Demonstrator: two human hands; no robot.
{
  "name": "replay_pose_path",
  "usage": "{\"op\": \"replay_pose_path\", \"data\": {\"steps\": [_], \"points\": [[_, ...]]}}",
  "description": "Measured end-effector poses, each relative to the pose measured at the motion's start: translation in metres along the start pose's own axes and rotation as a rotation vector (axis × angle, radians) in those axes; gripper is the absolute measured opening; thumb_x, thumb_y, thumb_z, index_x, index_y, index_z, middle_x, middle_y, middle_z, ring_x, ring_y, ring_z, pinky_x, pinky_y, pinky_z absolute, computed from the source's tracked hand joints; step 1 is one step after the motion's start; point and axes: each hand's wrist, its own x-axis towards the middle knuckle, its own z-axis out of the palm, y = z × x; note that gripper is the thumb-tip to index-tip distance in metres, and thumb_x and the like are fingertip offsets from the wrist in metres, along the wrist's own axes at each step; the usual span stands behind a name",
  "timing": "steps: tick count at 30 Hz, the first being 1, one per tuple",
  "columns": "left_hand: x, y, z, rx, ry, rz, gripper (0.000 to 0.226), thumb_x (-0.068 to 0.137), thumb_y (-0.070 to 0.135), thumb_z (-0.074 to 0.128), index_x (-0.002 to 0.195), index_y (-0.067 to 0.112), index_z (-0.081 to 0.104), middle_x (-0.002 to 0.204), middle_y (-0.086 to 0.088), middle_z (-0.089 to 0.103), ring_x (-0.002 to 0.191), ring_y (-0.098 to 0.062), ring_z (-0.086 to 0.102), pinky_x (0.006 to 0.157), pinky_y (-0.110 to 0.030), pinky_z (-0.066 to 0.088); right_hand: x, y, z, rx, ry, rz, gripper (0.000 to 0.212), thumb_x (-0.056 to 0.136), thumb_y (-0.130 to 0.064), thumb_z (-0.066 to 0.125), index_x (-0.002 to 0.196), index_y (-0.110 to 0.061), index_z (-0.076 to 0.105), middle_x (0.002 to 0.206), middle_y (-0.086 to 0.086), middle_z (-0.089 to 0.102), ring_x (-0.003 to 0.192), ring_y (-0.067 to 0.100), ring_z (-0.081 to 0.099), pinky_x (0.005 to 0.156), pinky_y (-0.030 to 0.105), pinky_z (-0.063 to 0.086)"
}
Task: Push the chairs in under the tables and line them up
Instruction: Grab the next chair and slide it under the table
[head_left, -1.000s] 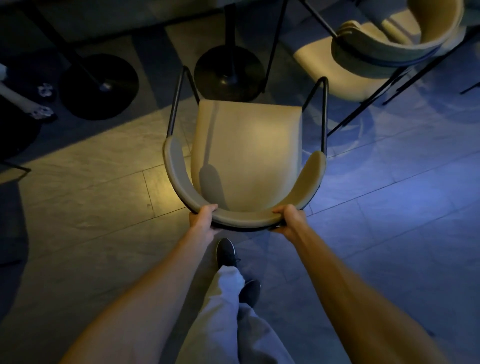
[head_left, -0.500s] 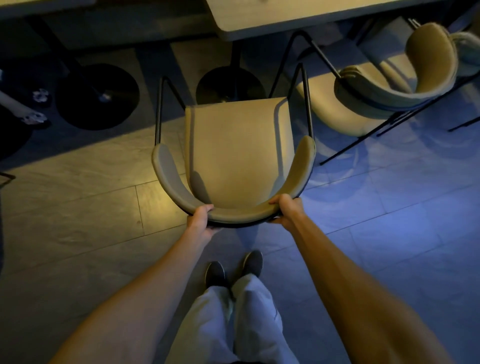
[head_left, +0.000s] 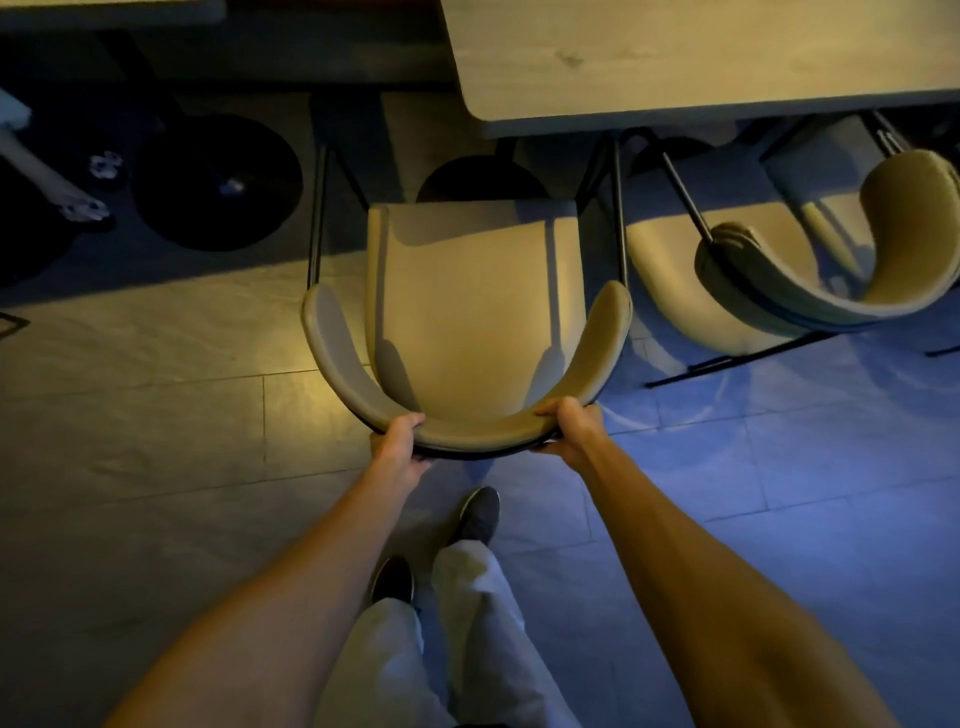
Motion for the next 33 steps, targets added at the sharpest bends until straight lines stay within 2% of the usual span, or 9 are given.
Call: {"op": "replay_pose_path", "data": {"steps": [3,7,10,15,19,23,27,29,33], "points": [[0.003,0.01,0.019,-0.02,0.008,0.022,0.05,0.088,0.004,0.066,0.135,0.008,0.049,0.123,-0.018,0.062,0.109,-0.034,0.062,0.09,-0.052,0.055,0.014,-0.021,0.002,-0.023,-0.007,-0.001,0.059,0.072,0.008,0.067,0.125,-0.003,0.044,0.119,0.022,0.057,0.106,0.043,0.059,0.054,0.05,0.058],[0.007,0.022,0.042,-0.024,0.037,0.044,0.051,0.085,0.003,0.067,0.133,0.01,0.05,0.124,-0.017,0.063,0.11,-0.035,0.063,0.089,-0.054,0.055,0.029,-0.041,0.002,-0.007,-0.051,0.007,0.058,0.073,0.008,0.068,0.127,0.0,0.048,0.119,0.025,0.06,0.104,0.043,0.061,0.05,0.048,0.058],[0.012,0.03,0.059,-0.033,0.05,0.072,0.05,0.084,0.002,0.067,0.131,0.009,0.051,0.122,-0.017,0.064,0.108,-0.035,0.064,0.079,-0.05,0.057,0.042,-0.056,0.002,0.001,-0.078,0.011,0.059,0.072,0.009,0.068,0.128,0.0,0.05,0.12,0.026,0.062,0.104,0.043,0.062,0.049,0.049,0.058],[0.017,0.041,0.085,-0.027,0.082,0.108,0.051,0.082,0.002,0.068,0.13,0.008,0.052,0.119,-0.018,0.065,0.105,-0.035,0.065,0.076,-0.051,0.057,0.059,-0.082,0.003,-0.002,-0.111,0.033,0.055,0.075,0.01,0.067,0.127,0.002,0.051,0.12,0.026,0.062,0.105,0.043,0.063,0.053,0.051,0.058],[0.022,0.053,0.1,-0.021,0.092,0.115,0.051,0.082,0.001,0.067,0.13,0.009,0.053,0.12,-0.017,0.065,0.106,-0.035,0.064,0.08,-0.052,0.057,0.071,-0.099,0.006,-0.01,-0.127,0.041,0.053,0.076,0.01,0.067,0.126,0.002,0.052,0.119,0.026,0.062,0.104,0.042,0.064,0.057,0.053,0.058],[0.025,0.065,0.109,0.01,0.104,0.117,0.047,0.084,0.003,0.067,0.129,0.008,0.054,0.119,-0.016,0.066,0.107,-0.035,0.065,0.083,-0.053,0.057,0.076,-0.11,0.012,0.0,-0.147,0.039,0.053,0.077,0.01,0.065,0.128,0.003,0.051,0.117,0.026,0.063,0.101,0.041,0.064,0.052,0.05,0.058],[0.03,0.081,0.121,0.033,0.09,0.116,0.05,0.081,0.006,0.068,0.129,0.009,0.055,0.119,-0.016,0.067,0.1,-0.033,0.066,0.065,-0.048,0.058,0.085,-0.124,0.017,0.005,-0.156,0.029,0.051,0.078,0.009,0.065,0.127,0.003,0.052,0.108,0.021,0.063,0.094,0.038,0.063,0.053,0.05,0.058],[0.032,0.087,0.128,0.062,0.086,0.117,0.049,0.082,0.008,0.067,0.129,0.008,0.055,0.12,-0.015,0.066,0.098,-0.031,0.065,0.062,-0.045,0.056,0.09,-0.132,0.018,0.009,-0.161,0.027,0.05,0.08,0.009,0.064,0.128,0.003,0.051,0.105,0.02,0.062,0.089,0.035,0.062,0.053,0.05,0.057],[0.034,0.097,0.146,0.098,0.079,0.133,0.048,0.084,0.01,0.065,0.13,0.008,0.053,0.12,-0.014,0.065,0.099,-0.031,0.064,0.058,-0.042,0.053,0.102,-0.146,0.02,0.01,-0.164,0.017,0.054,0.079,0.008,0.065,0.131,0.002,0.05,0.116,0.024,0.062,0.093,0.037,0.063,0.046,0.048,0.057]]}}
